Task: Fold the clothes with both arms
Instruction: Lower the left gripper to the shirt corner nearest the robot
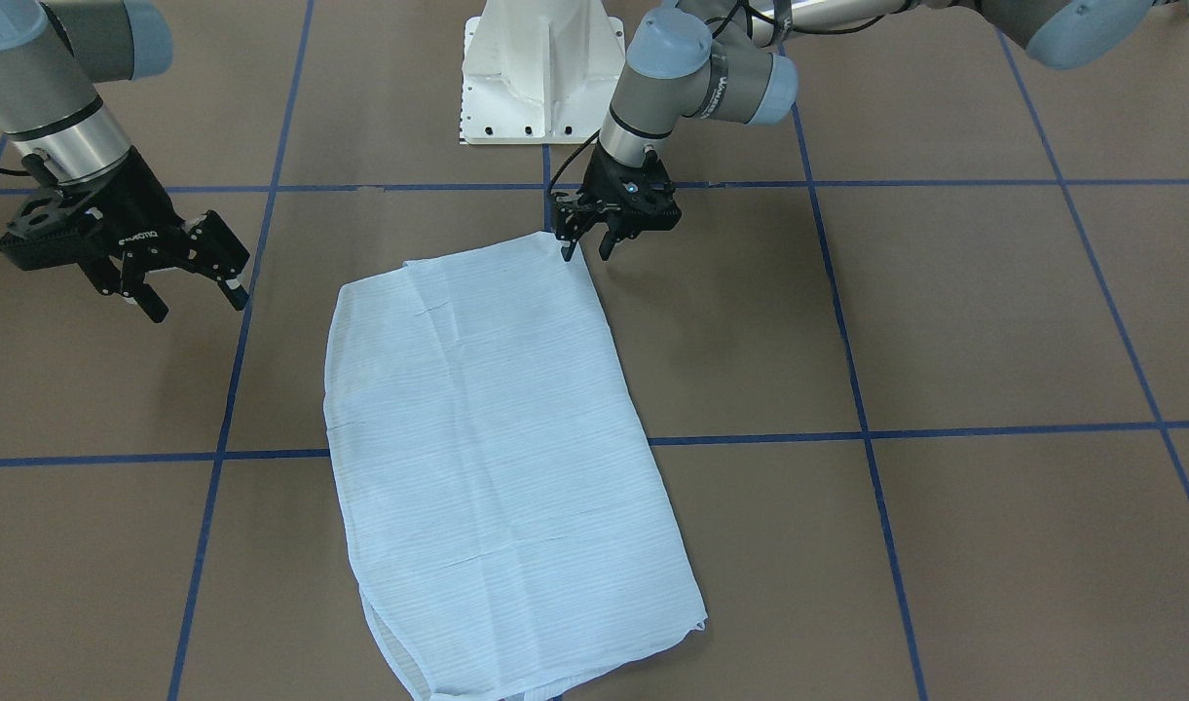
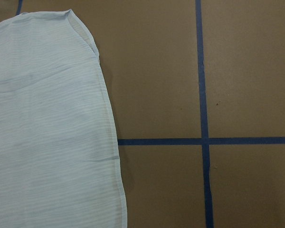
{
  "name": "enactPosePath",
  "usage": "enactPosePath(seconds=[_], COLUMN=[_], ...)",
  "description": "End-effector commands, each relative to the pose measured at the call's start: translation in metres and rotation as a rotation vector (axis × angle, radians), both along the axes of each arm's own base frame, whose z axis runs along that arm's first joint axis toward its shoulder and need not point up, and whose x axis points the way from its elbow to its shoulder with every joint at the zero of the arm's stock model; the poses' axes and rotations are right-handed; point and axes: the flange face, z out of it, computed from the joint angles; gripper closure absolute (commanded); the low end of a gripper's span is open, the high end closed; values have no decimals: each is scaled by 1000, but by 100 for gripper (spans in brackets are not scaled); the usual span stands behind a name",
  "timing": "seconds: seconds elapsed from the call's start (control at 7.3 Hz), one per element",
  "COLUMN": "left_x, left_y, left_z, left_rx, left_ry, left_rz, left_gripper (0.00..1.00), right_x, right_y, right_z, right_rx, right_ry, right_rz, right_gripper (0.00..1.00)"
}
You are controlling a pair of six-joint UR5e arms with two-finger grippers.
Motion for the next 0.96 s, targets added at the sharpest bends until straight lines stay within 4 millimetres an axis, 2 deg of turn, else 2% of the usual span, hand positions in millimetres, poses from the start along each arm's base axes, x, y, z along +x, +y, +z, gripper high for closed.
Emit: enactPosePath(seconds=[0.0,0.27,0.82], left_x=[2,8,13], left_y=[0,11,11], left_z=[-2,-8,-8], left_rx=[-2,0,1], left_ry=[2,11,9], left_rz=[1,21,22], left_gripper=[39,39,39], right_x=[-1,-1,-3], right_y=[0,0,-2], right_z=[0,1,3], right_rx=[0,-1,-4], right_ry=[1,2,4], right_rz=[0,0,-1], right_gripper=[0,0,0])
